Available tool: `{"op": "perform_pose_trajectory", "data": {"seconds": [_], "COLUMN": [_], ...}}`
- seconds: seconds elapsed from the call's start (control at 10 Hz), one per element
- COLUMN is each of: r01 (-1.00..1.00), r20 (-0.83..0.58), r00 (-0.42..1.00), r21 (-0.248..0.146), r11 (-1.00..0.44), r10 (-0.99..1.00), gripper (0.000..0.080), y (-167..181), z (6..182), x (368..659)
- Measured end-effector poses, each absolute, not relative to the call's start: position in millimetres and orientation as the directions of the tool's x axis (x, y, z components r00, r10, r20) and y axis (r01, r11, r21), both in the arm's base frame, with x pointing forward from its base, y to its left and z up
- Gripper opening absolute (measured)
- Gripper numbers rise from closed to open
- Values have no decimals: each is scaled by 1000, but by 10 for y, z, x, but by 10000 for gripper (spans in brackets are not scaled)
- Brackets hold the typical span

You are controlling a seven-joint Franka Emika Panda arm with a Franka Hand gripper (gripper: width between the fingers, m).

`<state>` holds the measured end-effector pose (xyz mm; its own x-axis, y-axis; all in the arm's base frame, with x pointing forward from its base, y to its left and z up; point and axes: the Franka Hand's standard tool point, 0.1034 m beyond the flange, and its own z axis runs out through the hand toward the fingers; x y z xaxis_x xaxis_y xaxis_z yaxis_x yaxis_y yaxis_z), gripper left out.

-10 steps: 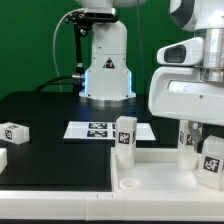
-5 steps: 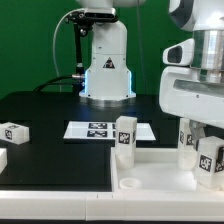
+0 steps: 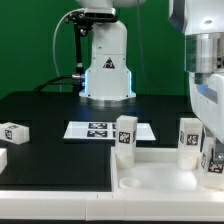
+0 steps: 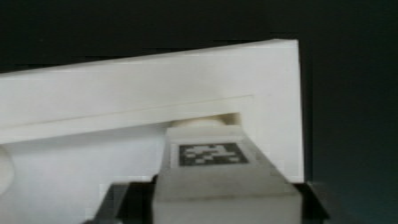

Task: Assemble square table

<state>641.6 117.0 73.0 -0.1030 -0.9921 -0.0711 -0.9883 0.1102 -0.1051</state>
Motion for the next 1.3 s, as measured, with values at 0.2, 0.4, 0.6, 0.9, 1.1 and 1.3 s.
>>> {"op": "perform_pose_trajectory", "data": {"seconds": [0.2,0.4,0.6,0.9,1.1,1.3], "r01": [-989,-896,-767,-608,-497,-531], "r20": [-34,41,82,109,125,122], "r00": [89,426,626,782,856,836], "r21": [-119,-123,-114,-89,-69,-73], "r11": [-85,-428,-632,-789,-865,-844], "r10": [-995,-904,-775,-614,-502,-536], "gripper": [549,619,647,649,626,497], "y": [1177,1174,1208,1182,1163,1162], "z": [741,771,775,771,777,768], "x": [6394,6395,6402,6408,6429,6426]}}
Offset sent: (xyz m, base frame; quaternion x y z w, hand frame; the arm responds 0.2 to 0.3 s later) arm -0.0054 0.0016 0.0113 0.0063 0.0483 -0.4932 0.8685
